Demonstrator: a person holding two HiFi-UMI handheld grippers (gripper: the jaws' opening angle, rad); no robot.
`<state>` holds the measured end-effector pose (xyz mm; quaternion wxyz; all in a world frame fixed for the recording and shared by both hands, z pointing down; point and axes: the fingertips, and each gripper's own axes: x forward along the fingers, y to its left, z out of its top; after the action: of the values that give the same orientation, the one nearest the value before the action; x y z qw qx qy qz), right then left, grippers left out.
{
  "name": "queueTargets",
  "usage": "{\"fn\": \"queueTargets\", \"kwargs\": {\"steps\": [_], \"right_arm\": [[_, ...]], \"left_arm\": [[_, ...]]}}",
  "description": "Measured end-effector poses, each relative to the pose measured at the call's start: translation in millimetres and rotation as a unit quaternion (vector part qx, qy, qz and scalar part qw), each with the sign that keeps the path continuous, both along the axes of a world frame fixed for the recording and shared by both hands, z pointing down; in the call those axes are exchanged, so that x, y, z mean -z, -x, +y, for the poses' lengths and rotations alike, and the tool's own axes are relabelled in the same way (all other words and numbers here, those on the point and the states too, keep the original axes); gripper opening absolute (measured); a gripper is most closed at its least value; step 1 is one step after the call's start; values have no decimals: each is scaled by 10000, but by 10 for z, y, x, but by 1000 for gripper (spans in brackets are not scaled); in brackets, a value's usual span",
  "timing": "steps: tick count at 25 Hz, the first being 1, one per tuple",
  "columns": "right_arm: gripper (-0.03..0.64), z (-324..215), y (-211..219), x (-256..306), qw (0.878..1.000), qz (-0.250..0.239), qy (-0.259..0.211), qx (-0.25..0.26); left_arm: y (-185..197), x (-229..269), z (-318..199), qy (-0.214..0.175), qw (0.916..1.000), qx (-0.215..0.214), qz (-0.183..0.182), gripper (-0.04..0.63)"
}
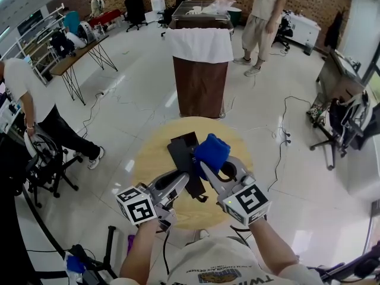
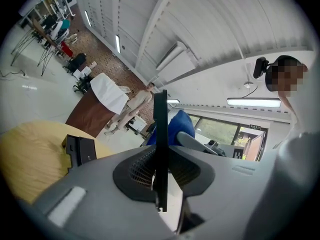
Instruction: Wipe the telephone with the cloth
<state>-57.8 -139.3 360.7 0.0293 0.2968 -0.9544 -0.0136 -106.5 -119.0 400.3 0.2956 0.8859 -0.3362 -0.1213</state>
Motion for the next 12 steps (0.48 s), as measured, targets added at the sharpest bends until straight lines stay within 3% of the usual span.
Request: {"fn": "queueTargets", "kwargs": {"steps": [12], "right_arm": [[61, 159, 39, -275, 9988, 38, 466, 169]], "left_arm": [[237, 266, -163, -176, 9997, 141, 126, 61]]}}
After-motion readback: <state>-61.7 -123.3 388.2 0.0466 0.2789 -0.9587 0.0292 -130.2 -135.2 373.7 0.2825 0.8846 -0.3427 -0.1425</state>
